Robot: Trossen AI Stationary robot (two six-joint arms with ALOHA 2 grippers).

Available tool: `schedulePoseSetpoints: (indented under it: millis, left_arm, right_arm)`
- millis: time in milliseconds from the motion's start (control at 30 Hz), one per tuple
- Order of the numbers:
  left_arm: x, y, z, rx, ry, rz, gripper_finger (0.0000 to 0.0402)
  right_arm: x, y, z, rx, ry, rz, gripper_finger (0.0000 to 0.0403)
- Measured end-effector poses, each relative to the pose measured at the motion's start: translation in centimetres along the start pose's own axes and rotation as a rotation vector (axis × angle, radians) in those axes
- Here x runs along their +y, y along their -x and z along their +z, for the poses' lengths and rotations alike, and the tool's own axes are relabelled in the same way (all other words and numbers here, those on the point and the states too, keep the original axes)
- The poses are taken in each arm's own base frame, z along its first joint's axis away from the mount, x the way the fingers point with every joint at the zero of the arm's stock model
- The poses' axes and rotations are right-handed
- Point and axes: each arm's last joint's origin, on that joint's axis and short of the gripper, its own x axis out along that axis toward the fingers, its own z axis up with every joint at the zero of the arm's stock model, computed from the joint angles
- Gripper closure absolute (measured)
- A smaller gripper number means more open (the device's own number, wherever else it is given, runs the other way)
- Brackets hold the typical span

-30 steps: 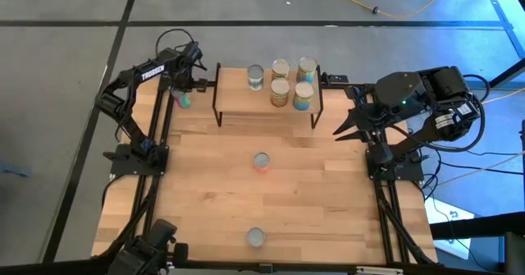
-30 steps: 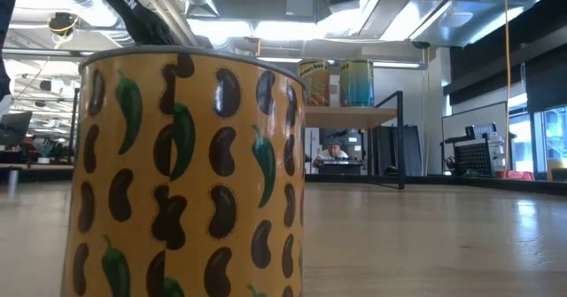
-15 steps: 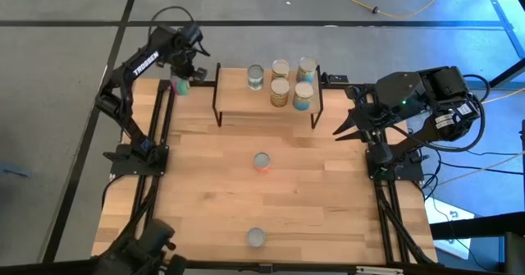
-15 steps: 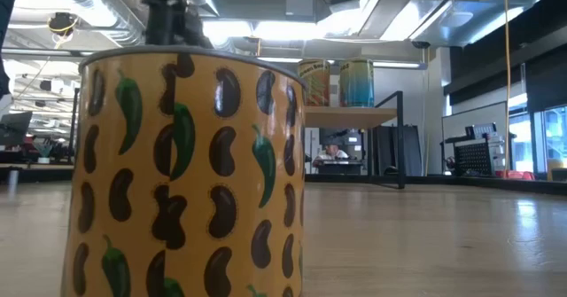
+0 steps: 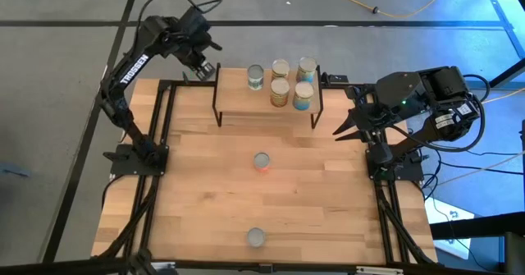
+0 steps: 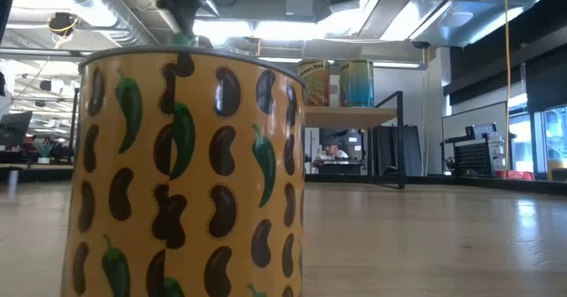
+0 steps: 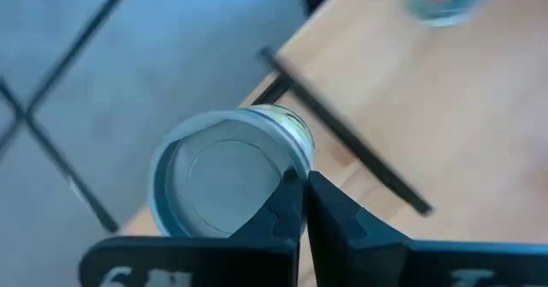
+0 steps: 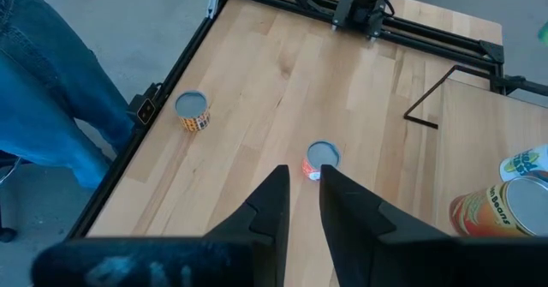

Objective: Pick and place cans onto a shelf
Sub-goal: Put the canned chicken soup on the shelf

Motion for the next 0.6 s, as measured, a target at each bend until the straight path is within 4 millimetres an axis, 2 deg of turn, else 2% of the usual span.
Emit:
schedulePoseSetpoints:
  millis: [167,333,600]
  left_arm:
    - [-4.1,2.3,0.0,-0.088,-0.228,-0.067,0.0401]
    - [-8.2,3.6,-0.8,-0.13,-0.473,-0.141,0.0401]
    - [-12.6,4.9,-2.2,-0.191,-0.831,-0.276,0.0401]
  right_arm:
    - [0.0,0.0,0.0,0.0,0.0,0.0,0.0334]
    - [0.0,0.0,0.0,0.0,0.0,0.0,0.0334]
    - [0.0,0.0,0.0,0.0,0.0,0.0,0.0334]
